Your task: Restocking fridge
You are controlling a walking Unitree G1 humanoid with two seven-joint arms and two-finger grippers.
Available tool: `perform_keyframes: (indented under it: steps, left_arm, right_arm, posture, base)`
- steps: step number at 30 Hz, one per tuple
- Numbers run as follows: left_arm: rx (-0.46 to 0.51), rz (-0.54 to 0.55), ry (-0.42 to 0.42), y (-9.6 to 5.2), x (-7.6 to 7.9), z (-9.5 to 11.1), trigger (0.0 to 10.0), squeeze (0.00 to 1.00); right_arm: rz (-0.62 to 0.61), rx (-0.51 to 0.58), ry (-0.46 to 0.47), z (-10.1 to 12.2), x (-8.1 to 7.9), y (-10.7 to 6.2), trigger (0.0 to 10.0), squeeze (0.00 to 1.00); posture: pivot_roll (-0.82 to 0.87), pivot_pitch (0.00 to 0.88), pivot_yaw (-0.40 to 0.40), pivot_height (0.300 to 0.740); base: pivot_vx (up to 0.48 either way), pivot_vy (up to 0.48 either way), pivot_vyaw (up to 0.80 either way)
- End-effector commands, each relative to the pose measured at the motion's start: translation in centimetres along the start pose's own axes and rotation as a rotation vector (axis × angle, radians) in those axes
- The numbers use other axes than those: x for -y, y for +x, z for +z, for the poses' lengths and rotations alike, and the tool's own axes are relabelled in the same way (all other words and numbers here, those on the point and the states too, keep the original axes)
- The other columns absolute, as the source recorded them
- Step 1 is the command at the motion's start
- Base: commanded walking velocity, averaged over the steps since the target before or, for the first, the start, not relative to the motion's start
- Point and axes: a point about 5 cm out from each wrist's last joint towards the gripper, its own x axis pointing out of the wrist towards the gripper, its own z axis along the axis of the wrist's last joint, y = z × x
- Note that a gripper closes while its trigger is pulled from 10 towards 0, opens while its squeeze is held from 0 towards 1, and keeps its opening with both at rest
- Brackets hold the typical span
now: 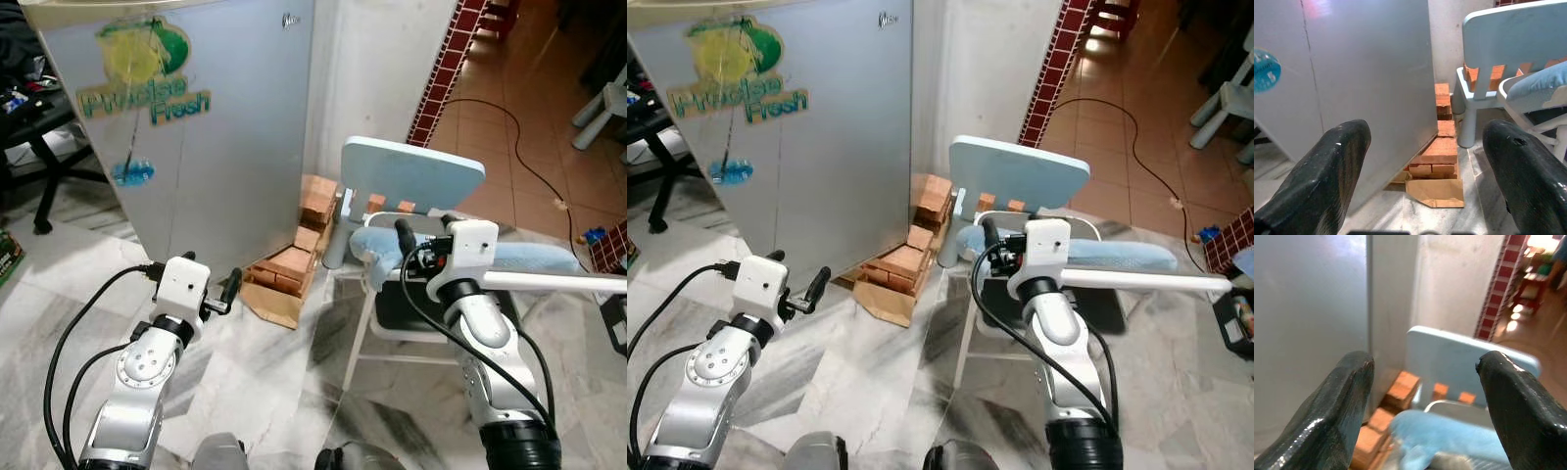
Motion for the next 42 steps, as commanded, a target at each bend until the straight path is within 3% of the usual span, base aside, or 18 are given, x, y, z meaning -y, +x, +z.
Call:
perform_keyframes:
  steps: [1, 8, 15, 17, 20, 23, 28, 33, 36, 42]
  left_arm:
    - [-0.009, -0.014, 0.009, 0.0, 0.0, -0.3, 10.0, 0.00]
    - [0.000, -0.056, 0.036, 0.5, -0.1, -0.2, 10.0, 0.00]
    - [0.045, -0.032, 0.073, 0.7, -0.9, 0.4, 10.0, 0.00]
    - [0.063, -0.031, 0.067, 0.7, -1.1, 0.7, 10.0, 0.00]
    - [0.060, 0.006, -0.037, 1.0, -1.5, 1.1, 10.0, 0.00]
    - [0.071, 0.033, -0.097, 2.2, -2.0, 2.4, 10.0, 0.00]
    - [0.094, 0.036, -0.042, 3.2, -2.1, 3.3, 10.0, 0.00]
    - [0.060, -0.031, -0.035, 2.8, -1.6, 2.4, 10.0, 0.00]
    - [0.037, -0.056, -0.092, 2.3, -1.4, 1.5, 10.0, 0.00]
    - [0.002, -0.072, -0.151, 0.7, -0.9, -0.4, 10.0, 0.00]
  right_arm:
    - [-0.025, 0.001, -0.017, -0.1, 0.2, 0.0, 10.0, 0.00]
    - [-0.047, -0.026, 0.004, -0.7, -0.1, -0.6, 10.0, 0.00]
    - [-0.094, -0.023, -0.031, -0.7, 1.3, -1.1, 10.0, 0.00]
    - [-0.110, -0.036, -0.037, -1.1, 1.7, -1.5, 10.0, 0.00]
    - [-0.151, -0.062, -0.042, -1.7, 2.1, -2.4, 10.0, 0.00]
    - [-0.106, -0.075, -0.008, -1.9, 1.7, -3.0, 10.0, 0.00]
    - [-0.092, -0.034, -0.051, -1.4, 1.3, -2.1, 10.0, 0.00]
    - [-0.191, -0.073, -0.096, -1.6, 2.4, -2.3, 10.0, 0.00]
    - [-0.137, -0.099, -0.061, -2.2, 2.3, -2.9, 10.0, 0.00]
    - [-0.196, -0.079, -0.095, -1.5, 2.5, -2.9, 10.0, 0.00]
  posture:
    - [0.00, 0.055, -0.061, 0.740]
    - [-0.01, 0.058, -0.050, 0.740]
    - [-0.01, 0.049, -0.037, 0.740]
    - [0.00, 0.038, -0.034, 0.740]
    - [0.00, 0.028, -0.030, 0.740]
    - [-0.01, 0.026, -0.040, 0.740]
    - [-0.01, 0.011, -0.008, 0.740]
    - [-0.03, 0.033, -0.008, 0.740]
    - [-0.03, 0.041, -0.021, 0.740]
    - [-0.04, 0.022, -0.030, 0.740]
  base:
    - [0.000, 0.480, 0.00]
    - [0.000, 0.472, 0.00]
    - [0.000, 0.471, 0.00]
    - [0.000, 0.480, 0.00]
    - [0.000, 0.259, 0.00]
    - [0.000, 0.320, 0.00]
    - [0.000, 0.480, 0.00]
    - [0.000, 0.480, 0.00]
    - [0.000, 0.480, 0.00]
    - [0.000, 0.480, 0.00]
